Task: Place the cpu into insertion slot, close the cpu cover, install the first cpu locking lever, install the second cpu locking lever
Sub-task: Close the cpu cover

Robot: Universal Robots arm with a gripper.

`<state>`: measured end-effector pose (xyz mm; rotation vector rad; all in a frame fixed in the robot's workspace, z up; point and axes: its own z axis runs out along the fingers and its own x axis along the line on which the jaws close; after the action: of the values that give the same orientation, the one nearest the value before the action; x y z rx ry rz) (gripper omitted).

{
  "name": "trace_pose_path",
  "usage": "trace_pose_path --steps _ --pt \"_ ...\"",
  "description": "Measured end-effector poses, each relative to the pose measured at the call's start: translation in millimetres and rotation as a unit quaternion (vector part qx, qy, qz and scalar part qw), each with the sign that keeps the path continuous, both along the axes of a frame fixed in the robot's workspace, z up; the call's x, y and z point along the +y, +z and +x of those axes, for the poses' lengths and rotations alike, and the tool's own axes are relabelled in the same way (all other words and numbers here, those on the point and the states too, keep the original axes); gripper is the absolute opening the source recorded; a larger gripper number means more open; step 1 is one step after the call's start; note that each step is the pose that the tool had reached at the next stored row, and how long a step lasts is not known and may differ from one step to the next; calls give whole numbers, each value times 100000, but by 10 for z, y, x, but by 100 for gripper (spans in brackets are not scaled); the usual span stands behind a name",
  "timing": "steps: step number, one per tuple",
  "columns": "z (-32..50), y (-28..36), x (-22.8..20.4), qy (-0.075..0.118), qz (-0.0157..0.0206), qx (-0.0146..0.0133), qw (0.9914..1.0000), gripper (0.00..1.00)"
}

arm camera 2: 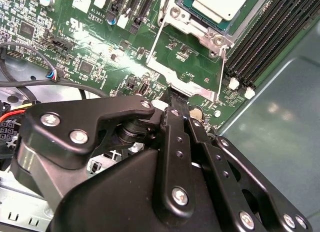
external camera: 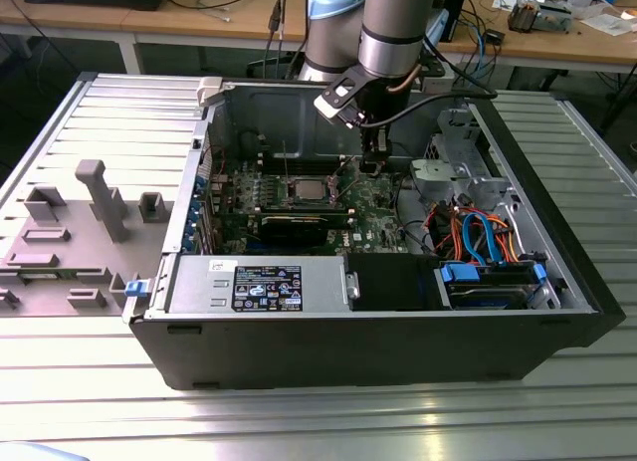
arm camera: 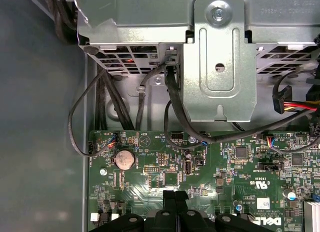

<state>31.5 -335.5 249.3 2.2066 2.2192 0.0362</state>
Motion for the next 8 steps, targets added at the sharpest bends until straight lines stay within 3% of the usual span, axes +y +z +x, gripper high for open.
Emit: trace_pose_path --steps 8 --pt "-51 0 0 4 0 2 100000 11"
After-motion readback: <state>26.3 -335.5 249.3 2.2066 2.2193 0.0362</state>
